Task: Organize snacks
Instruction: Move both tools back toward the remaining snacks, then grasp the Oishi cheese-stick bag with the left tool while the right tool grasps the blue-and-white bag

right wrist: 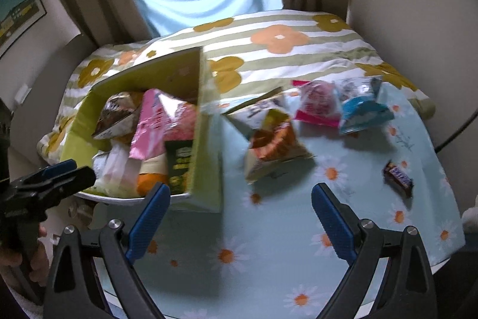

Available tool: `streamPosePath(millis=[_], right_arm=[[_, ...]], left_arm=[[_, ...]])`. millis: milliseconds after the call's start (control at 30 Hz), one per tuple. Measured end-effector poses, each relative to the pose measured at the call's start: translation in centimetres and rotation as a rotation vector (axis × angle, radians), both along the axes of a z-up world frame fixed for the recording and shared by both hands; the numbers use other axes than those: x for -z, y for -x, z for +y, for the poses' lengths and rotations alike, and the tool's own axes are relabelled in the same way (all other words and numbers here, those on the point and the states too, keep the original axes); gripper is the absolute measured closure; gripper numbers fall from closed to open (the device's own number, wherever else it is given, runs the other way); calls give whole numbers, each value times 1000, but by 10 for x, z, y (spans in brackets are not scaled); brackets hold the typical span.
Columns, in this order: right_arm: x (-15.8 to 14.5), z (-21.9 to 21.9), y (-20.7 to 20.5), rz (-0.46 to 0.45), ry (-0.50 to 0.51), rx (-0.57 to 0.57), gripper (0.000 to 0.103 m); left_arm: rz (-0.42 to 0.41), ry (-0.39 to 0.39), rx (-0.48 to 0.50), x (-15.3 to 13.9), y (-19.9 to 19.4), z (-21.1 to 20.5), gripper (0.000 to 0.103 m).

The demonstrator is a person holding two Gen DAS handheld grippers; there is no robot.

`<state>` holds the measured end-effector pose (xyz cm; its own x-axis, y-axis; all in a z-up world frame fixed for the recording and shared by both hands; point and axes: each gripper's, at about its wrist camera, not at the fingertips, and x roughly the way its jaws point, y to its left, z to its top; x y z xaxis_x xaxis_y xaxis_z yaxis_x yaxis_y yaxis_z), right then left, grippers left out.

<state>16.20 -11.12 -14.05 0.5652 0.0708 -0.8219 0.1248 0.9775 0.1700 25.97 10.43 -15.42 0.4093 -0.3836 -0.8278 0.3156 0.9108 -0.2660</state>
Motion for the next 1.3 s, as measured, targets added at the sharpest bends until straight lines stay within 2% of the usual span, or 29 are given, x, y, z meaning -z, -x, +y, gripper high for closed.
streamPosePath(millis=[200, 367, 600, 767, 900, 967, 1033, 1200, 1300], right_arm=[[-4, -59, -4, -10, -2, -5, 9], [-10, -121, -10, -18, 10, -26, 9], [-2, -192, -27, -22, -42, -63, 9], [9, -227, -54, -2, -83, -123, 9], [19, -242, -76, 12, -73, -164, 9], [24, -251, -87, 7, -73, -174, 8], [30, -256, -94, 7, -81, -180, 1], [50, -266, -114, 15, -103, -176, 1], [61, -271, -126, 46, -153, -171, 1]], left_arm=[[-32, -13, -11, -13, 8, -53, 1], [-66, -40, -68, -20, 12, -110, 1], [-85, -92, -157, -17, 8, -182, 1], [-69, -146, -219, -5, 0, -221, 1], [-46, -188, -262, 12, -5, -243, 1], [-32, -210, -269, 20, -8, -249, 1], [-27, -236, -279, 28, -13, -255, 1], [-6, -284, -310, 51, -33, -265, 1], [19, -299, -327, 64, -46, -266, 1]])
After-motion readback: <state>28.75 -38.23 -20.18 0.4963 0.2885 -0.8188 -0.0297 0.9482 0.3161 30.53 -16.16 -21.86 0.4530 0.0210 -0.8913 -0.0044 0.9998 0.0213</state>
